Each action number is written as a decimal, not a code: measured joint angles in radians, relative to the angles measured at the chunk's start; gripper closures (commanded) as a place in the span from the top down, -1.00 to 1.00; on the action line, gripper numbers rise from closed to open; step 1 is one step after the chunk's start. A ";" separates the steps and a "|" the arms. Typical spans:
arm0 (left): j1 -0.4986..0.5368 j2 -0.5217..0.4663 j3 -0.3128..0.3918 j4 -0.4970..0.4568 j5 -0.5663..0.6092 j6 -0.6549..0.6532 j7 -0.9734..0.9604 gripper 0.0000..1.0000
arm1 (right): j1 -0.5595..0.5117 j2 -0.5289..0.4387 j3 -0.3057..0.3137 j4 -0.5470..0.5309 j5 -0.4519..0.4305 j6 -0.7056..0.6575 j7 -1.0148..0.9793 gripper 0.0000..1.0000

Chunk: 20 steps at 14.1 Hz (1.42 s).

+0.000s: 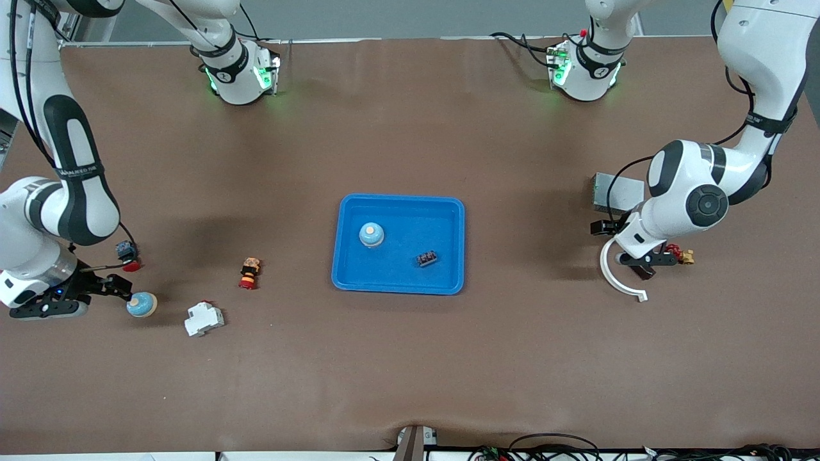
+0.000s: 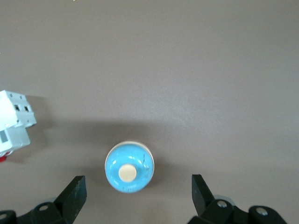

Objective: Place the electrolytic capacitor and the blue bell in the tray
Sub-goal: 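Grasp the second bell with the right gripper while the left gripper grasps the capacitor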

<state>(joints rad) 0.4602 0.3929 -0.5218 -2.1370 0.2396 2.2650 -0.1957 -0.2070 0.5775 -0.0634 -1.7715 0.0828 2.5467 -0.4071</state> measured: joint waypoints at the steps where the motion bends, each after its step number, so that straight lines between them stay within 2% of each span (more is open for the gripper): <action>1: 0.001 0.000 0.001 0.000 0.000 0.002 0.000 0.77 | -0.001 0.019 0.007 -0.001 0.010 0.035 -0.001 1.00; 5: 0.003 0.000 0.002 0.000 0.004 0.009 0.000 0.77 | -0.003 0.094 0.033 -0.001 0.059 0.132 -0.002 1.00; 13: 0.006 0.000 0.011 0.001 0.069 0.013 0.000 0.74 | -0.012 0.131 0.037 0.014 0.070 0.136 -0.033 1.00; 15: 0.018 0.008 0.024 -0.002 0.090 0.062 -0.001 0.67 | -0.014 0.146 0.037 0.020 0.070 0.136 -0.034 1.00; 19: 0.036 0.057 0.028 0.013 0.092 0.156 -0.014 0.65 | -0.019 0.163 0.037 0.028 0.070 0.136 -0.045 1.00; 20: 0.034 0.067 0.027 0.024 0.092 0.160 -0.038 0.65 | -0.020 0.165 0.037 0.028 0.070 0.136 -0.049 0.16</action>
<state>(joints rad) 0.4938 0.4600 -0.4953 -2.1132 0.3315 2.4247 -0.2337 -0.2268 0.7422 -0.0261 -1.7433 0.1530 2.6823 -0.4564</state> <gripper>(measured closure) 0.172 0.000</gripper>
